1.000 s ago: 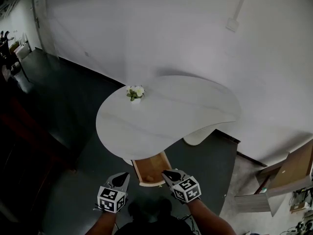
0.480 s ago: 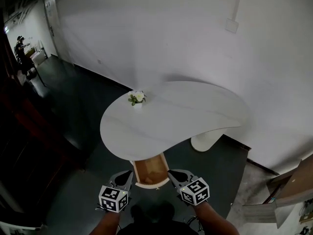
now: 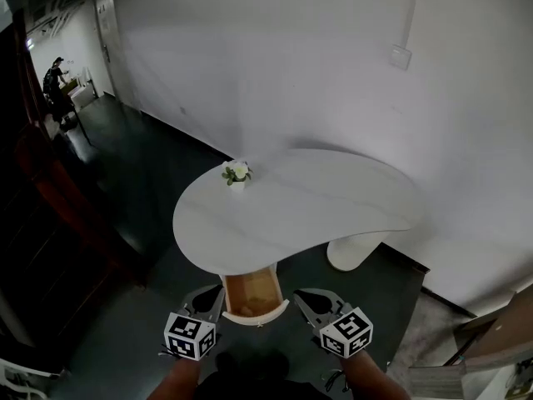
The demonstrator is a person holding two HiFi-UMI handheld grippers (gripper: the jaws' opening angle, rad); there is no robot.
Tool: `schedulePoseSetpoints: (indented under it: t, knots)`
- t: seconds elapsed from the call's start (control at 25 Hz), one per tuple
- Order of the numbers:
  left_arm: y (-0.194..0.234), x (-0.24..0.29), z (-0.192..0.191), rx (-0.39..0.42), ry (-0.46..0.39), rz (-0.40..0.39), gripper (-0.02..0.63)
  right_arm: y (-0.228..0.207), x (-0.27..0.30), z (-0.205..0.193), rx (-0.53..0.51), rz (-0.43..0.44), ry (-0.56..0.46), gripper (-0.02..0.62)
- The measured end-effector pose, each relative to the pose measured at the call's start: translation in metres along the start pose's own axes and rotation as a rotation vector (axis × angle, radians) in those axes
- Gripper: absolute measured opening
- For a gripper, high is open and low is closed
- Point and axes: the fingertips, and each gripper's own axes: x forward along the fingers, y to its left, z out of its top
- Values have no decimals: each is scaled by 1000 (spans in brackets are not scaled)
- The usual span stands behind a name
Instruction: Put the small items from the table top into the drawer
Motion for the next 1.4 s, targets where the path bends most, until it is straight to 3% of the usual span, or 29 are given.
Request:
schedulePoseSetpoints:
  t: [0.36,0.72,1.0,1.4]
  knots:
    - [7,-6,52,93,-99,-39,8,1,-7,67,-49,-53,-111,11]
    - [37,-15,91,84,-156,-58,8,4,-2,112,-57,-116,-202,11]
    - [56,-27,94,43,-187,-29,8,12,8,121,-47,-140,-234,11]
    - [60,-27,75,45,-153,-39,8,23,24,106,-44,-117,-193,11]
